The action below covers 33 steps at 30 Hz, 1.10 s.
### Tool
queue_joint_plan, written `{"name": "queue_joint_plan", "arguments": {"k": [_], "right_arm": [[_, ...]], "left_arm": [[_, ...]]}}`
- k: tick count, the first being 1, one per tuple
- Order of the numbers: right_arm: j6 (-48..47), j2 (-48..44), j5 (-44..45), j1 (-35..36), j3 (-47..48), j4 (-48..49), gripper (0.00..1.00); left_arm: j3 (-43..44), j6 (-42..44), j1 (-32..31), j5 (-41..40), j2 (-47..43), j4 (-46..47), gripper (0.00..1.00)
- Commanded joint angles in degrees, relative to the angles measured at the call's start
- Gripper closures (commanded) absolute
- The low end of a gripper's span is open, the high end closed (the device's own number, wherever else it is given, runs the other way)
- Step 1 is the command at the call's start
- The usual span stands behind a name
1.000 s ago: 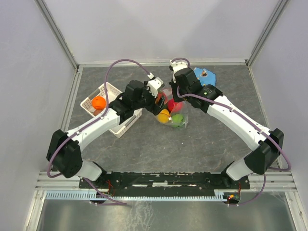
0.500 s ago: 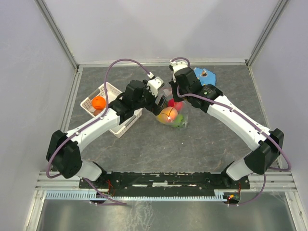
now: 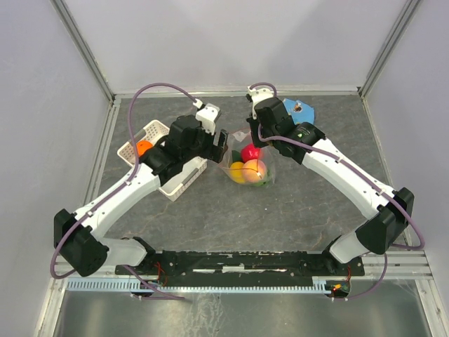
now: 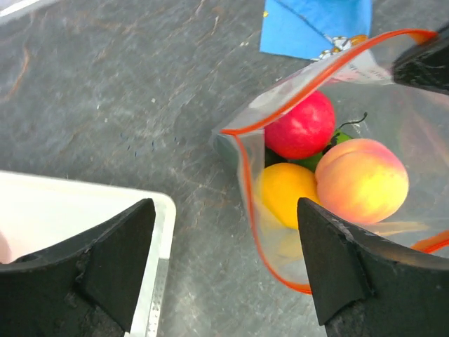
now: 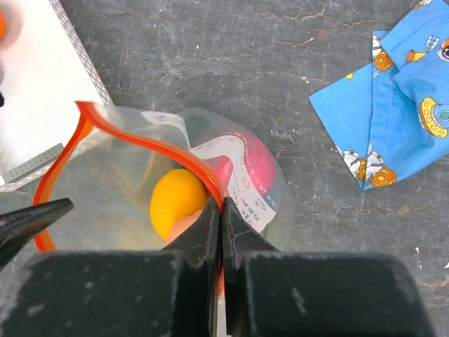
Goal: Place the food in the zip-top bag and seal the zipper
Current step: Adjust the zipper food storage bag at the center of the board.
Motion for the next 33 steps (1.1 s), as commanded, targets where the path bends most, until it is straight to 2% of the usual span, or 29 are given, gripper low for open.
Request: {"name": "queue_joint_plan", "arguments": {"k": [1, 5, 8, 10, 14, 15, 23, 31, 33], "right_arm": [[-0.7, -0.5, 0.7, -0.2, 2.8, 2.2, 0.95], [-0.7, -0.6, 0.2, -0.1, 2.4, 2.2, 0.95], [-0.6, -0.6, 0.2, -0.2, 2.2, 2.3, 0.95], [-0.6, -0.8, 0.4, -0.2, 2.0, 2.6, 0.95], [-1.1, -0.9, 1.9, -0.2, 1.7, 2.8, 0.96], [-1.5, -1.0, 2.8, -0.1, 1.5, 2.7, 0.96], [-6.0, -1.7, 10.4, -0.9, 1.1, 2.7, 0.95], [-6.2, -1.7, 9.4, -1.8, 0.6, 4.0, 0.95], [-5.7, -1.8, 8.6, -1.8, 0.5, 4.4, 0.95]], "left_arm": [[2.6, -9.2, 0.1, -6.0, -0.8, -6.1, 0.14], [2.5, -13.6, 0.1, -0.1, 0.9, -5.9, 0.22], [2.3, -16.0, 0.1, 4.4, 2.0, -5.5, 0.34], [2.2, -17.2, 0.1, 5.9, 2.6, -5.4, 0.49], [4.5, -17.0, 0.1, 4.9, 3.0, -6.2, 0.92], [5.5, -16.8, 0.1, 4.2, 3.0, -6.3, 0.96], [12.7, -17.7, 0.1, 3.4, 4.0, -4.7, 0.97], [13.0, -18.2, 0.2, -1.6, 6.4, -3.9, 0.97], [13.0, -18.2, 0.2, -2.8, 6.2, -4.0, 0.91]]}}
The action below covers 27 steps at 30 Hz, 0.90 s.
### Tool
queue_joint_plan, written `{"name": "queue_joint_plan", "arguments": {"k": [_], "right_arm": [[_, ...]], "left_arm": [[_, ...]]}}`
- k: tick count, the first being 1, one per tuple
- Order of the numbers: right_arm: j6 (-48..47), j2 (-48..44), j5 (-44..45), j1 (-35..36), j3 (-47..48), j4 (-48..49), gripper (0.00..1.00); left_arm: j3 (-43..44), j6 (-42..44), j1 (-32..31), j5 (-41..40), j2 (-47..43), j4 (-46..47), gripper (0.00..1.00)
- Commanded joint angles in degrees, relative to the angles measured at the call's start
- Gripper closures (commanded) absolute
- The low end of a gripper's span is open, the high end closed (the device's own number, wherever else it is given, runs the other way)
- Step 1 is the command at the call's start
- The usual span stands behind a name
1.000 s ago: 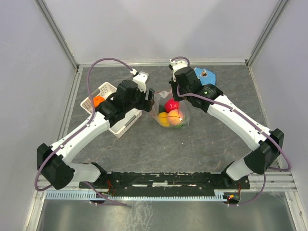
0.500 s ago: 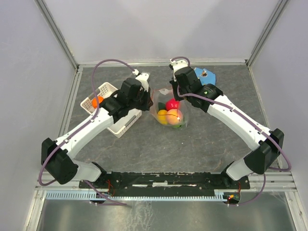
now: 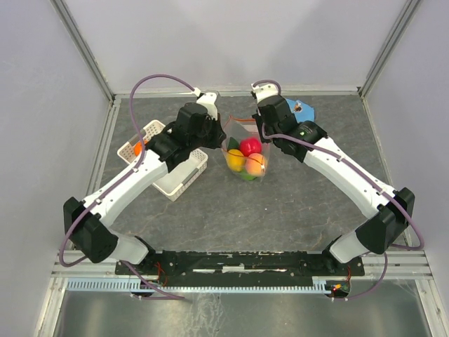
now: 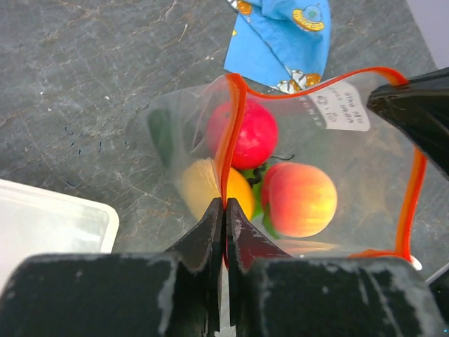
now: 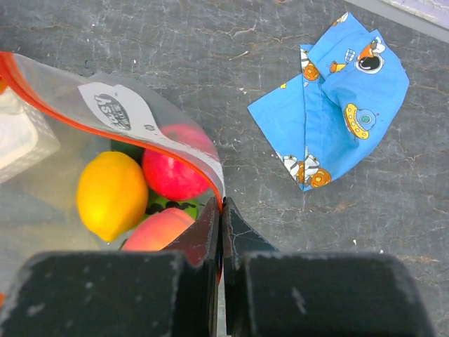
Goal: Place the food in the zip-top bag and seal the zipper
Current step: Adjust the zipper food storage bag at the center of the board, then pick up the fake fruit from the bin.
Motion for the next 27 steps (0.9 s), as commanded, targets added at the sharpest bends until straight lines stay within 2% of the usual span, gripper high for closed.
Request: {"name": "queue_joint_plan", "arguments": {"k": [1, 7, 12, 17, 27], "right_arm": [[-0.1, -1.8, 0.2, -0.3, 0.6, 4.0, 0.95], [0.5, -1.7, -1.0, -0.3, 0.5, 4.9, 0.95], [0.6, -1.7, -1.7, -0.3, 0.1, 5.0, 0.95], [1.0, -1.3, -2.5, -0.3, 0.1, 5.2, 0.95], [2.0, -1.0, -4.0, -0.3, -1.0, 5.3, 0.95]], "left_arm": [[2.2, -1.8, 0.2, -4.1, -0.2, 2.1, 0.87], [0.8, -1.7, 1.7, -6.2, -3.1, 2.9, 0.53], [0.8, -1.9, 5.0, -6.7, -5.3, 0.5, 0.36], [-0.5, -2.0, 9.4, -6.9, -7.6, -1.2, 0.24], [-8.0, 1.0, 27.2, -10.7, -6.2, -5.9, 0.14]]}}
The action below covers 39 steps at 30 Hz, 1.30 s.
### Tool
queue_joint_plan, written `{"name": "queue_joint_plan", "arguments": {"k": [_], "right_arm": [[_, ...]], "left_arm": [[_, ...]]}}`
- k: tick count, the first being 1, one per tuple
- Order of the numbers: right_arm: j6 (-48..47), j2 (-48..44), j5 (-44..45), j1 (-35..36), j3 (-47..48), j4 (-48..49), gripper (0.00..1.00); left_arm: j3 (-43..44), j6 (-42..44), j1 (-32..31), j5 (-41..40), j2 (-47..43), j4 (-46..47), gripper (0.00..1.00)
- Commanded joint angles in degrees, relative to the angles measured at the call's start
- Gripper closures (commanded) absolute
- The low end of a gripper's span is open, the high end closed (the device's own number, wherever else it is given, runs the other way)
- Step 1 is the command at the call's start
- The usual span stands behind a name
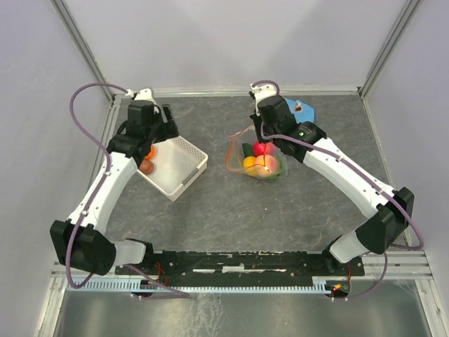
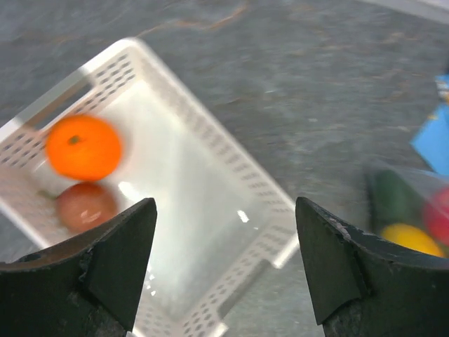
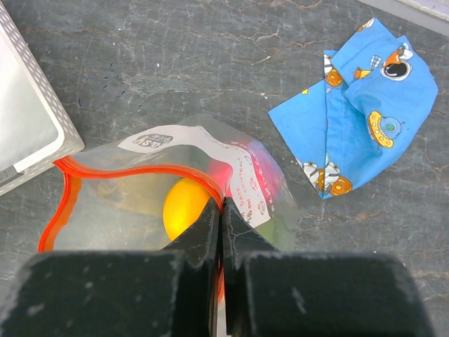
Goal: Place the food in the zip-top bag and seal the zipper
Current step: Pick up the fake fruit from the bin.
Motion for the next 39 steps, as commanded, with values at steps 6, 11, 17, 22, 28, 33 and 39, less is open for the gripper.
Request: {"name": "queue_joint_plan", "arguments": {"k": [6, 11, 17, 22, 28, 33, 39], "right_arm": [[1.5, -1.0, -1.1, -0.2, -0.9, 3.3, 0.95], [1.5, -0.7, -1.3, -0.3, -1.3, 3.7, 0.95], [1.6, -0.8, -1.4, -0.3, -1.5, 3.9, 0.95], [1.7, -0.8, -0.9, -0.3, -1.8, 3.5, 0.96], [1.7, -0.8, -1.0, -0.3, -1.8, 2.9, 0.96], [1.3, -0.7, -0.9, -0.3, -1.8, 2.8, 0.96], [1.3, -0.1, -0.9, -0.3, -1.3, 2.6, 0.96]], "left_arm": [[-6.0, 3.8, 11.9, -7.1, 3.9, 0.2, 0.05], [-6.0, 4.8, 14.4, -7.1, 9.6, 3.6, 0.04], [-6.3, 5.2, 16.9, -7.9, 17.0, 9.3, 0.04], [-5.3, 5.5, 17.7, -7.6, 22.5, 12.4, 0.04], [-2.4, 6.7, 18.2, -8.7, 29.4, 14.0, 0.05], [-0.4, 8.0, 18.2, -9.9, 33.8, 15.3, 0.06], [-0.3, 8.4, 18.2, -7.1, 34.1, 14.7, 0.18]]}}
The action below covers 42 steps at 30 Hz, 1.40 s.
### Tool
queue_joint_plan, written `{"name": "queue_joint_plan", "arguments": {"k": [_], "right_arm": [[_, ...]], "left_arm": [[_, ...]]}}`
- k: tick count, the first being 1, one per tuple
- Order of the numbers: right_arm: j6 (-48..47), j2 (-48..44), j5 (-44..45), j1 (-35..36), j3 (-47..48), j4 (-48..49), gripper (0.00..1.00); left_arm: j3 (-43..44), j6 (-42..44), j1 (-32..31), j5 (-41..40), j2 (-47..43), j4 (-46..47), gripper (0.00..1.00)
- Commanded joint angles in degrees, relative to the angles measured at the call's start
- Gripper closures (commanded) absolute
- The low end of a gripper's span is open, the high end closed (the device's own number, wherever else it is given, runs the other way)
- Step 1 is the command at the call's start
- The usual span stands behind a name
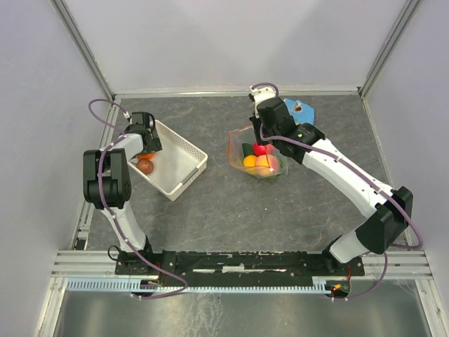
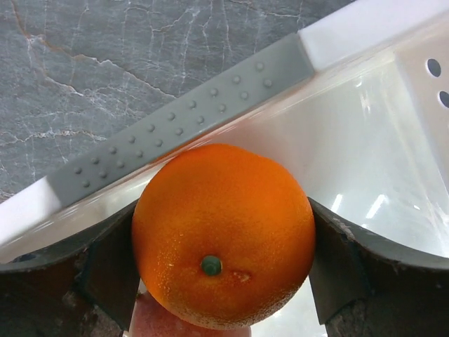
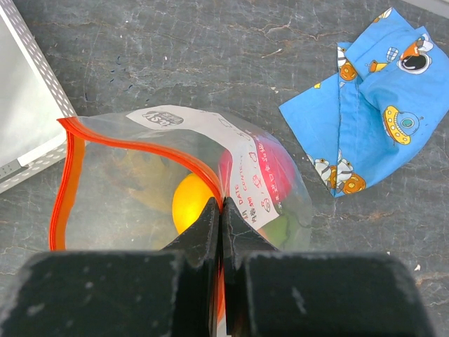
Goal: Place the food in the zip-top bag and seal the zipper
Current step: Pick up the fake fruit from the bin, then place the fake fruit in the zipper food storage bag.
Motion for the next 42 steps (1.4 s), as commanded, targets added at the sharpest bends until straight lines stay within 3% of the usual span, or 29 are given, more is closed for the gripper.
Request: {"name": "queue_joint_plan", "arguments": {"k": [1, 8, 17, 26, 35, 42], "right_arm": [[0.1, -0.1, 0.6, -0.3, 0.7, 1.4, 0.96], [0.0, 0.5, 1.1, -0.3, 1.4, 1.2, 0.96], [0.5, 0.9, 0.0, -0.3, 2.0, 0.5, 0.96], [1.1, 1.2, -2.2, -0.3, 3.3, -0.2, 0.96], [1.3, 1.0, -3.2, -0.3, 3.9, -0.4, 0.96], [1.7, 0.4, -3.2, -0.3, 3.8, -0.4, 0.96]], "left_arm": [[1.8, 2.2, 0.3, 1.3, -1.4, 2.3, 0.20], [0.3, 0.7, -0.6, 8.7, -9.1, 1.2, 0.37], [-4.7, 1.1, -3.5, 20.6, -21.4, 2.1, 0.43], [-7.2, 3.3, -10.5, 32.4, -30.6, 8.0, 0.44], [-13.5, 8.3, -21.1, 39.4, -38.7, 22.9, 0.42], [-15.6, 11.4, -27.9, 46.3, -40.0, 32.5, 0.40]]}}
